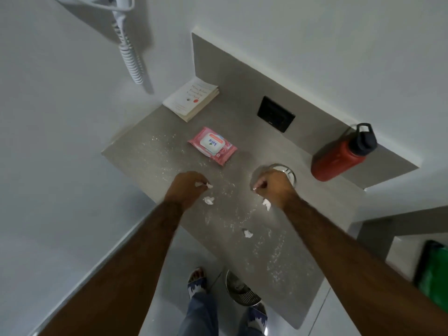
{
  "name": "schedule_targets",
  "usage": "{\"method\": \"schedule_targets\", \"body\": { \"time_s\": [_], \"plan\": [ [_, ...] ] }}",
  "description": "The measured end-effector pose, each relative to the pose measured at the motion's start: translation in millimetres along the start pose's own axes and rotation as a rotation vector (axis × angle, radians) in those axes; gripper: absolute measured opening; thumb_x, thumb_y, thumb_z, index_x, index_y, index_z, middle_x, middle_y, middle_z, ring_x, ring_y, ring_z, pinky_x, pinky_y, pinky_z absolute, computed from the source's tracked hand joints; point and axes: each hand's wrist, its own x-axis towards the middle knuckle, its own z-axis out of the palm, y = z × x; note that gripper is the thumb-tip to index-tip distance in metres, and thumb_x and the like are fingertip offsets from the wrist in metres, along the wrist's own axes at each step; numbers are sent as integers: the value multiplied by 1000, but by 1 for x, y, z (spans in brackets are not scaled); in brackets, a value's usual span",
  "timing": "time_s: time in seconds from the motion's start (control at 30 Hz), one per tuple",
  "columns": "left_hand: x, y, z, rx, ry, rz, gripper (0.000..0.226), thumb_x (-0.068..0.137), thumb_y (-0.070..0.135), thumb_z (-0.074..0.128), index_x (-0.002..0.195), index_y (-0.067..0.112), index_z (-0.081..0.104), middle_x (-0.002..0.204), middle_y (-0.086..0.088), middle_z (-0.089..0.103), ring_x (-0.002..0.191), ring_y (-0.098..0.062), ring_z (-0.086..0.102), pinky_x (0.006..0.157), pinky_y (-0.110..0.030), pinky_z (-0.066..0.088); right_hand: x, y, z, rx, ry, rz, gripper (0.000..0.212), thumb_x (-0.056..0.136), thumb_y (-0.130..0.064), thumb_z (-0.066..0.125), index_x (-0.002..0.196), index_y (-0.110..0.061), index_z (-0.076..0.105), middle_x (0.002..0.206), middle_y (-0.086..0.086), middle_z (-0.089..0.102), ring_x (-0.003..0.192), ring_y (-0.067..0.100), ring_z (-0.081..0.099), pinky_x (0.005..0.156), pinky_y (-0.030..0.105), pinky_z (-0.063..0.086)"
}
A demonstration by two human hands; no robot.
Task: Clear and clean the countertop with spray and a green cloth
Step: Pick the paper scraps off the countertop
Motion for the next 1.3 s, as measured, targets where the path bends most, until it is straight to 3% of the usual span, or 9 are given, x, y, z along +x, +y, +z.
{"method": "schedule_targets", "body": {
  "time_s": [0.07,0.17,0.3,0.43,0.53,0.67,0.9,1.1,1.3],
  "plan": [
    [-15,3,13,31,-43,21,9,84,19,80,92,19,78,138,0,62,126,-19,57,112,-35,41,-20,17,-2,-21,-30,-3,11,90,-17,77,98,-12,82,104,8,79,100,24,73,96,33,55],
    [-30,5,33,101,-85,-17,12,84,17,80,96,17,79,153,-1,48,138,-20,46,115,-31,34,-43,40,7,-33,-21,-31,9,88,-17,79,95,-14,82,106,4,77,100,21,71,94,28,53],
    [-38,2,58,133,-28,-36,11,90,11,72,99,7,77,120,-11,66,112,-25,62,94,-25,42,-50,54,30,-44,17,-96,8,84,-6,76,88,-13,79,108,3,77,102,20,71,85,14,41],
    [-40,-1,67,157,20,-54,15,90,4,66,98,10,78,106,-10,70,100,-26,66,89,-29,47,-47,54,46,-62,45,-100,14,90,-3,66,92,-11,77,100,8,76,94,25,71,85,29,54],
    [-49,12,72,91,-14,-28,16,89,7,69,102,15,76,98,-3,72,93,-19,66,80,-23,46,-52,53,50,-87,42,-68,14,95,-8,61,97,-12,74,99,9,75,92,26,69,83,31,51],
    [-79,49,89,-48,-149,22,35,87,14,76,120,23,70,103,3,71,92,-12,66,86,-25,53,-68,58,45,-70,25,-43,14,94,-10,62,97,-13,75,100,9,75,95,27,69,81,30,49],
    [-105,79,144,192,-61,147,16,85,5,72,97,13,80,132,-6,63,120,-25,59,99,-30,46,-101,96,46,-18,64,-126,10,86,-5,66,89,-9,75,91,13,75,88,30,68,78,34,50],
    [-124,83,168,209,18,55,26,89,0,57,106,10,74,113,-10,68,108,-28,63,95,-31,45,-135,135,60,61,73,-188,5,86,-4,71,86,-6,76,87,12,76,83,29,69,81,39,58],
    [-203,102,185,-2,-12,116,23,88,1,62,97,14,78,106,-1,72,96,-15,66,90,-25,52,-197,147,59,175,-9,-208,6,87,-8,78,93,-8,77,92,6,77,80,12,66,77,12,50]
  ]
}}
